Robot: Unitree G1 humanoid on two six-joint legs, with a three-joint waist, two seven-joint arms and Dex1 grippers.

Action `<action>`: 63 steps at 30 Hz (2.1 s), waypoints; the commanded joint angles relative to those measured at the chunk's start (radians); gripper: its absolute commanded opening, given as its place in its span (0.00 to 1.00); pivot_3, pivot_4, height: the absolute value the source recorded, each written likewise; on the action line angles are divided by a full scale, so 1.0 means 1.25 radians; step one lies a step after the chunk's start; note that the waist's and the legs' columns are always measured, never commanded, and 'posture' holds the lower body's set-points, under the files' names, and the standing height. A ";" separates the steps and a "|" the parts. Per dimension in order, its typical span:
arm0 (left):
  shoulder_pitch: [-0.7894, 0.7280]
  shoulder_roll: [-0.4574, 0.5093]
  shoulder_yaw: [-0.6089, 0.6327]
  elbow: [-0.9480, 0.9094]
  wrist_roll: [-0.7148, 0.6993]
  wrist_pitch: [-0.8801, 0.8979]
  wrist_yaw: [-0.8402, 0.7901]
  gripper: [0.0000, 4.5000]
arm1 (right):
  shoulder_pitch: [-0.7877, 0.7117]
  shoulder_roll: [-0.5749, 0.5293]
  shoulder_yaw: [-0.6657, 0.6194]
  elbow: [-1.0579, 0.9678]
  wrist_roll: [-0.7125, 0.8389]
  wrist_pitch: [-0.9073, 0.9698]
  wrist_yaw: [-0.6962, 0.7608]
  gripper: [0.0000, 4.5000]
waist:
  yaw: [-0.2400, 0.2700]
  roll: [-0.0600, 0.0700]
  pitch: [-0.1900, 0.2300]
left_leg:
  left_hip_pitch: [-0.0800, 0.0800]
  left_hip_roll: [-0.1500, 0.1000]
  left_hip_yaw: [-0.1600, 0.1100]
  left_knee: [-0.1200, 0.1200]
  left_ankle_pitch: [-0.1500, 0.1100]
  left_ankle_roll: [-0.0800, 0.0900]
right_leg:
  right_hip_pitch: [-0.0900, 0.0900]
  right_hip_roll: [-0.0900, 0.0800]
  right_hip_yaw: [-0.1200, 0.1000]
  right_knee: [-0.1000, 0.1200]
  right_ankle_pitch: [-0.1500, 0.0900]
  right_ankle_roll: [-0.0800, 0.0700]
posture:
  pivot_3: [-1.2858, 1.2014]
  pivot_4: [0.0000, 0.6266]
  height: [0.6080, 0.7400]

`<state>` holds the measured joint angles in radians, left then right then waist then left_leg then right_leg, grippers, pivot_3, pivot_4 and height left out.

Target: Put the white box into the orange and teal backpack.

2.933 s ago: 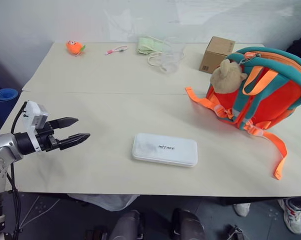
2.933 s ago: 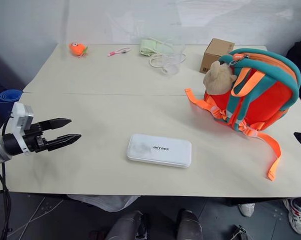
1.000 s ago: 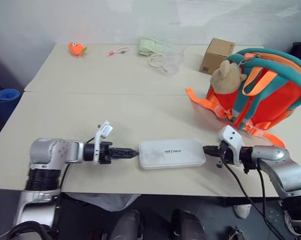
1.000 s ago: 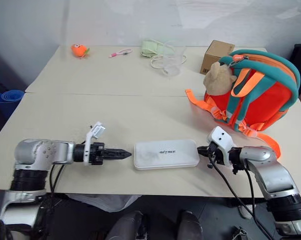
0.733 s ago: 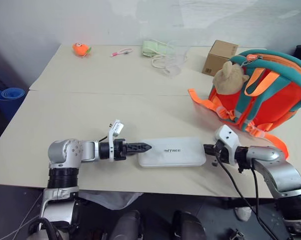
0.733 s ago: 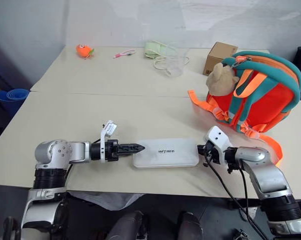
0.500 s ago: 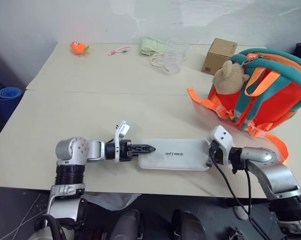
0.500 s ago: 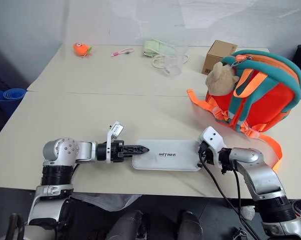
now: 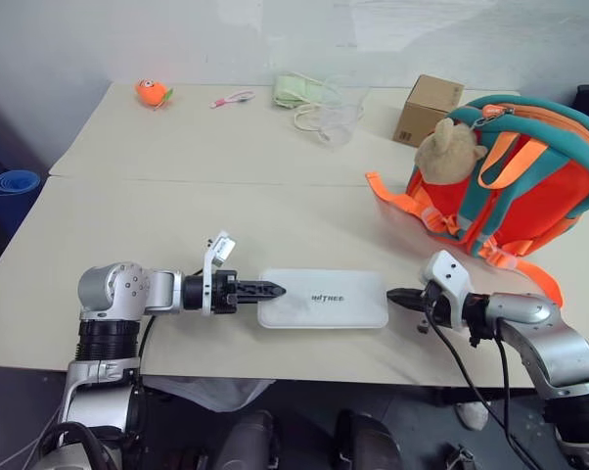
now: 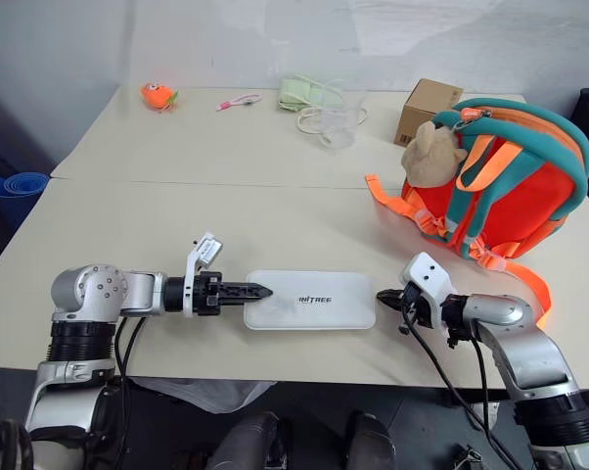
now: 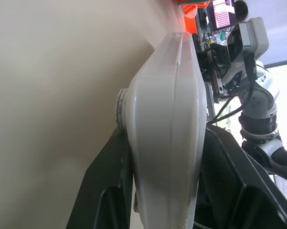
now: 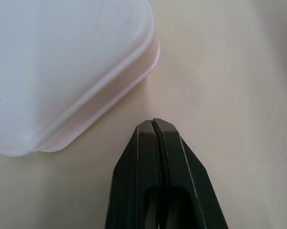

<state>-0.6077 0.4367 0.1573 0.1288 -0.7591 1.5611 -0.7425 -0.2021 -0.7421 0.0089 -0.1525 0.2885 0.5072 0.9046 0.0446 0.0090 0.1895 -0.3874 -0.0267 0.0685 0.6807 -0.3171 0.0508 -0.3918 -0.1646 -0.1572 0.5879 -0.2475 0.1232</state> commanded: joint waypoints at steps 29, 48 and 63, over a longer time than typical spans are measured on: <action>-0.073 0.159 0.330 -0.065 -0.211 0.043 0.014 0.28 | 0.028 -0.069 -0.520 -0.075 0.319 0.338 -0.124 0.70 | -0.012 -0.001 0.004 | -0.003 0.002 0.000 -0.001 -0.001 -0.001 | -0.002 0.000 0.002 -0.002 0.000 0.000 | 0.52 0.24 1.00; -0.078 0.169 0.366 -0.137 -0.260 -0.029 0.088 0.28 | -0.342 0.078 -0.281 0.284 0.229 0.164 -0.170 0.73 | -0.023 -0.002 0.005 | -0.003 0.003 0.003 -0.003 0.001 0.003 | -0.004 0.004 0.001 -0.002 -0.001 -0.001 | 0.52 0.24 1.00; -0.186 0.210 0.233 -0.022 -0.177 -0.275 0.004 0.28 | -0.185 -0.059 -0.325 -0.110 0.642 0.418 0.145 0.01 | -0.025 -0.002 0.006 | -0.003 0.005 0.003 -0.004 0.001 0.002 | -0.004 0.006 0.001 -0.003 -0.001 -0.002 | 0.52 0.24 1.00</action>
<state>-0.7890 0.6858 0.4565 0.0953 -0.9820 1.2842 -0.6810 -0.4463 -0.7805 -0.3316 -0.1552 0.9047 0.9369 1.0374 0.0129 0.0069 0.1969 -0.3909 -0.0202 0.0717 0.6763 -0.3165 0.0526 -0.3968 -0.1563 -0.1560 0.5835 -0.2485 0.1212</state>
